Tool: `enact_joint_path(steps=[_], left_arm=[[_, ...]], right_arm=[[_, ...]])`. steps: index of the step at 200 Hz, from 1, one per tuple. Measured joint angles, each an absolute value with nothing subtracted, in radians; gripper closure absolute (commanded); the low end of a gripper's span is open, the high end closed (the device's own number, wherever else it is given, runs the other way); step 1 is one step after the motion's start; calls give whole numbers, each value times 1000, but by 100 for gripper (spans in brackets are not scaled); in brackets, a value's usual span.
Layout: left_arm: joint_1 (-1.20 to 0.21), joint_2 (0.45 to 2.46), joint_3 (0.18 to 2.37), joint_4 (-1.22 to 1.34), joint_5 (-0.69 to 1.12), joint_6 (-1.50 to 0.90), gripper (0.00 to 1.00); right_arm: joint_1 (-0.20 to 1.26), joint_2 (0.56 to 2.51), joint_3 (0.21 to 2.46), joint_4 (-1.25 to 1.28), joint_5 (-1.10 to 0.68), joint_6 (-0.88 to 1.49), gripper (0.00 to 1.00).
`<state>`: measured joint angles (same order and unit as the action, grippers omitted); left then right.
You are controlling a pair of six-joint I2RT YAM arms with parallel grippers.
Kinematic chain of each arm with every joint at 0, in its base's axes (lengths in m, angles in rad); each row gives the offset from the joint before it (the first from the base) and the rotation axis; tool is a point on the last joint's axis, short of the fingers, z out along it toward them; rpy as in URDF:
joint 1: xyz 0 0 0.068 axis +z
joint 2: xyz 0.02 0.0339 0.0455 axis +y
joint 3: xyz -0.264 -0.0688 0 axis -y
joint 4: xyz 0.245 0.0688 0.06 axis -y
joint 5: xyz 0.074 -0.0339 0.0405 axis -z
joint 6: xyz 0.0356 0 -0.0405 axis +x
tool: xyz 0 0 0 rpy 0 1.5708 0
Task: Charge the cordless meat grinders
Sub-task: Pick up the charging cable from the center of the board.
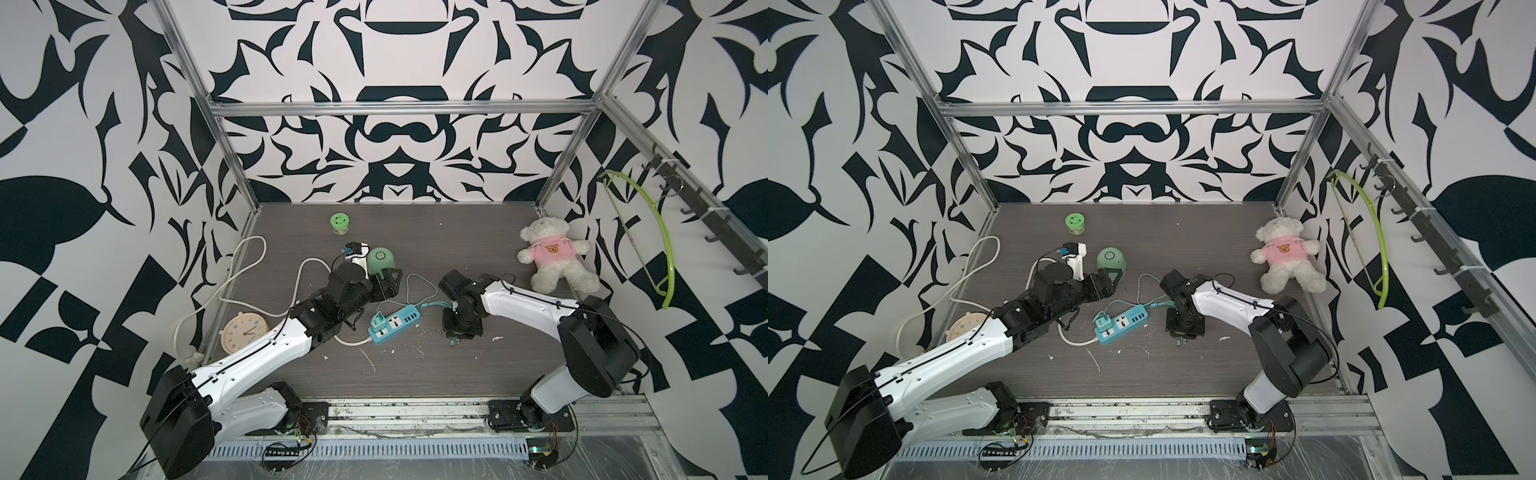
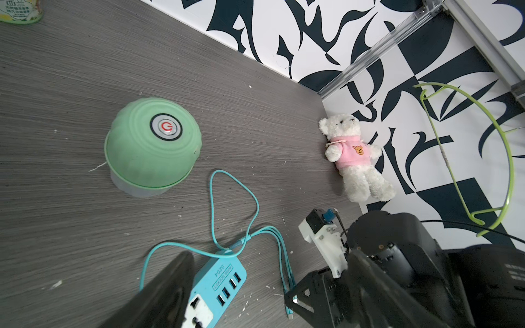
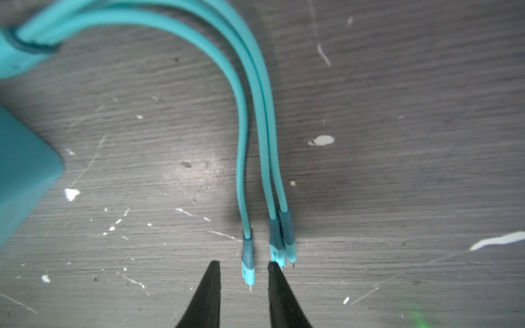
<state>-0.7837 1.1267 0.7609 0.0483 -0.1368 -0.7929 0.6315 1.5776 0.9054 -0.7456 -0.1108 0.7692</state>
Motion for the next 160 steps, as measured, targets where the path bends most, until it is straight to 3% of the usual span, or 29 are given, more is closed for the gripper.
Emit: enact_joint_path(steps=[107, 160], left_arm=[[-784, 1126, 761, 48, -154, -796, 12], [-784, 1118, 761, 47, -162, -796, 12]], right_arm=[[658, 1617, 888, -725, -125, 821, 83], [665, 1621, 891, -718, -126, 839, 97]])
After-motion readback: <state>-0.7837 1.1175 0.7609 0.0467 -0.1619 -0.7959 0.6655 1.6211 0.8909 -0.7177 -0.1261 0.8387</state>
